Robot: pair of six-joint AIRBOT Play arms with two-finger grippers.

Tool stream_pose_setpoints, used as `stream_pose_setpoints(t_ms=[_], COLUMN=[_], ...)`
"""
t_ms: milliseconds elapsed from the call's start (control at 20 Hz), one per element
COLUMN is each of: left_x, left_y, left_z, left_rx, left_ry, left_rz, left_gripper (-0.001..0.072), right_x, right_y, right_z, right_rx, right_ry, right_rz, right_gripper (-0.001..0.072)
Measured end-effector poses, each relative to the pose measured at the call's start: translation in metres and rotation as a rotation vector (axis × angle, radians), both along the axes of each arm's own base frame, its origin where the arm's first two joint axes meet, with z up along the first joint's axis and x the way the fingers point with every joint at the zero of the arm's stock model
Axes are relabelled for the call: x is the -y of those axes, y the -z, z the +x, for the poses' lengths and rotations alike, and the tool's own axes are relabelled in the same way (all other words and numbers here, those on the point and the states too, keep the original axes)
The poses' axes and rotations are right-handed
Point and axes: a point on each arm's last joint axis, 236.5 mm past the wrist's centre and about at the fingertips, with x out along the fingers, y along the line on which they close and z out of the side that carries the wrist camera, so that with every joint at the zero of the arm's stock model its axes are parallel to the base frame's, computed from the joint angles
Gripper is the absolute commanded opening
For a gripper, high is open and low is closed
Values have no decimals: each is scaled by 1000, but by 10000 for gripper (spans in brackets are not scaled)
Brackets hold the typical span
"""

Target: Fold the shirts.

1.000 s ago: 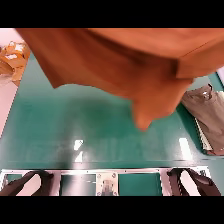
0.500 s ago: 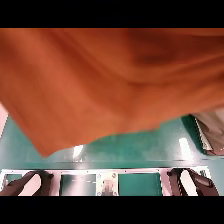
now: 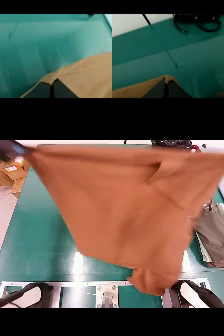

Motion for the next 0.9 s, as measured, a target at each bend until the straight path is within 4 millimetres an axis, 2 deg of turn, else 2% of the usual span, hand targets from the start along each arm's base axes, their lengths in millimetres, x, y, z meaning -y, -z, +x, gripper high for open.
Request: stream_pose_setpoints(t_ms=[100,150,250,300,400,500,600,750,900], left_x=[12,18,24,26,27,24,19,11,9], left_y=[67,100,153,171,190,190,178,157,147], left_z=[30,43,71,82,106,129,148,166,173], left_rx=[-114,-167,-229,-245,-226,-163,-84,5,42], left_ry=[25,28,-8,-31,-90,-139,-171,-205,-210], left_rz=[-27,-38,-63,-75,-114,-139,-142,-138,-130], left_gripper=[26,26,26,26,26,26,26,26,26], right_x=[-3,-4,-3,-1,3,8,11,16,19], right_y=[87,123,184,206,236,249,247,230,213], right_z=[34,49,75,87,113,140,164,193,209], right_rx=[-143,-196,-282,-309,-337,-333,-306,-243,-194], right_ry=[-19,-20,-12,-5,-1,2,-1,-5,-8], right_rz=[61,88,129,143,161,171,176,175,168], right_gripper=[15,15,14,15,15,15,15,15,15])
